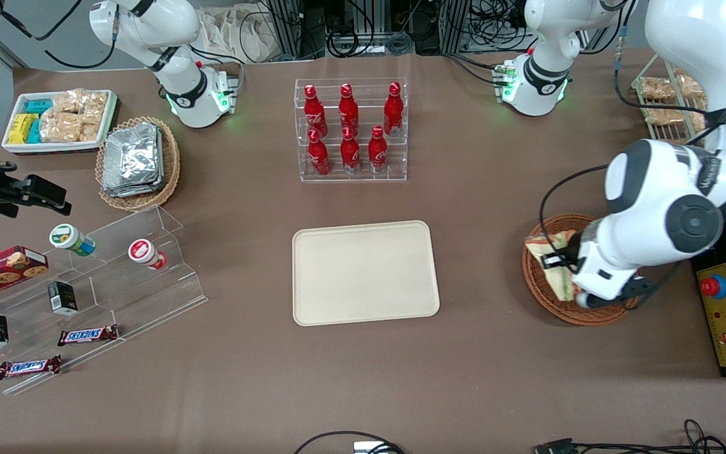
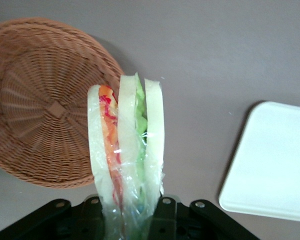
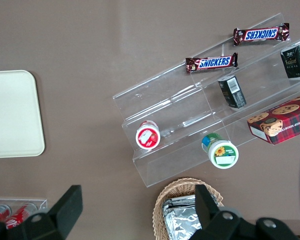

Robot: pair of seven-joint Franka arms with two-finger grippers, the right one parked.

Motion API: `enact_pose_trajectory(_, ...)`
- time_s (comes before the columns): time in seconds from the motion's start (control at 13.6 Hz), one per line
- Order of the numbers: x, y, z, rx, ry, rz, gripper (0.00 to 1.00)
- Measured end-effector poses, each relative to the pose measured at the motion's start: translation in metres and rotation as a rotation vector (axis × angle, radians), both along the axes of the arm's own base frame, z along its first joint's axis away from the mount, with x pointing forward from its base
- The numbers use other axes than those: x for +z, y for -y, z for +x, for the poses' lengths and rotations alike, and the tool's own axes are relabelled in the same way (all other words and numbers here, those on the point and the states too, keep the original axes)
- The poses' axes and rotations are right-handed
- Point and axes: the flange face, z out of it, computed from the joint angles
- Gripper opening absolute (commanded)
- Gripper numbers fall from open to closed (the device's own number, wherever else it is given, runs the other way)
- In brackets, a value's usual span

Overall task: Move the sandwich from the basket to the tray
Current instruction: 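Lift the sandwich out of the basket with the left gripper, then carry the held sandwich over the cream tray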

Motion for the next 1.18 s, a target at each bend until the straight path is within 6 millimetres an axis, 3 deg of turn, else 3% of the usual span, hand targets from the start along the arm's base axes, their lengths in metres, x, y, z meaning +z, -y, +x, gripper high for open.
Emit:
enact_pose_trajectory(0.66,-0.041,0.145,-0.02,-0.188,-0.014,-0.038,0.25)
enact_pose_trajectory(1.18,-0.104,0.216,-0.04,-0.219,-0.015,-0.064,0.25)
